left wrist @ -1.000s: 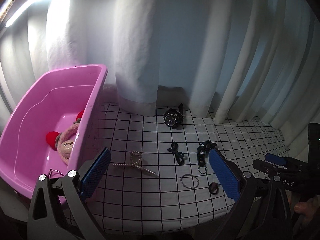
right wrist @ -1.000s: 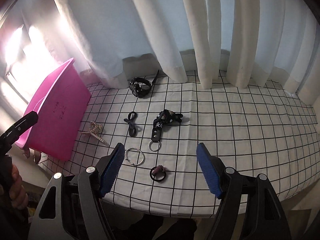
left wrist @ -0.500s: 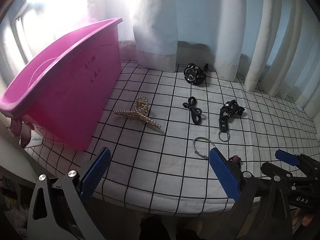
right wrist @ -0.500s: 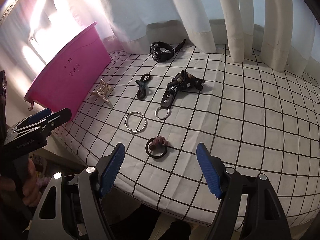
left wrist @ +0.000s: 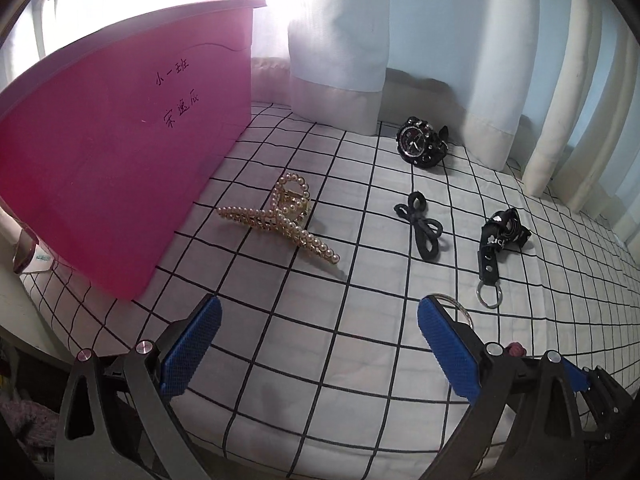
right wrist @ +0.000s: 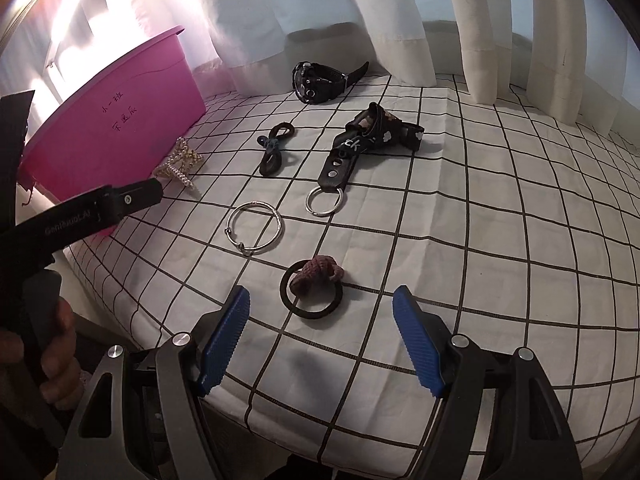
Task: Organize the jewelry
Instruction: 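Move both tools back over the table toward the remaining jewelry, then close the left tool on the pearl claw clip while the right tool closes on the black hair tie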
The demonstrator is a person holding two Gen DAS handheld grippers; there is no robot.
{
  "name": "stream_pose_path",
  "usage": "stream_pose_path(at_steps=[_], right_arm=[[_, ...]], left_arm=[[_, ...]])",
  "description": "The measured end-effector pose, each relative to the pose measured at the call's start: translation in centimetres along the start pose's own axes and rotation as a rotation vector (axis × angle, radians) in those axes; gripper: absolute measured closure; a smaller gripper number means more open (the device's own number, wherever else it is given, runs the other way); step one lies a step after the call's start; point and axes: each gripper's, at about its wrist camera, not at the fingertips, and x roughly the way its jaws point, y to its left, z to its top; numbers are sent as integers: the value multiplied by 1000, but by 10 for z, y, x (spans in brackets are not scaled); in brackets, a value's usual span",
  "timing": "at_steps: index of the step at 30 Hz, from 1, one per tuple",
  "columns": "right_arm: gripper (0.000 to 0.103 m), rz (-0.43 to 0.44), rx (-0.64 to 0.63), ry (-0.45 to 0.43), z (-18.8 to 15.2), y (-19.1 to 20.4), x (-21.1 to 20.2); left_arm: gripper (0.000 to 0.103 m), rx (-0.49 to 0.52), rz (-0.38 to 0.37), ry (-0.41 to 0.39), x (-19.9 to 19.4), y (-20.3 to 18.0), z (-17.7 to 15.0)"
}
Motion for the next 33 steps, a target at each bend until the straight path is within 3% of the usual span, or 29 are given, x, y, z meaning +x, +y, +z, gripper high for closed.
stream_pose_path(at_steps=[6, 10, 21, 29, 33], right_arm=[[32, -64, -18, -75, -9, 12, 6], [32, -113, -61, -92, -11, 19, 13], [32, -146, -85, -118, -5, 26, 22], [32, -162, -135, -131, -7, 32, 25], [32, -176, -149, -130, -5, 34, 27]], left_arm=[[6, -45, 30, -40, 28, 7, 13], [6, -36, 35, -15, 47, 3, 15], [6, -4, 53, 14, 68, 2, 22], [6, -64, 60, 59, 86, 10, 31], [6, -40, 86, 75, 92, 3, 33]])
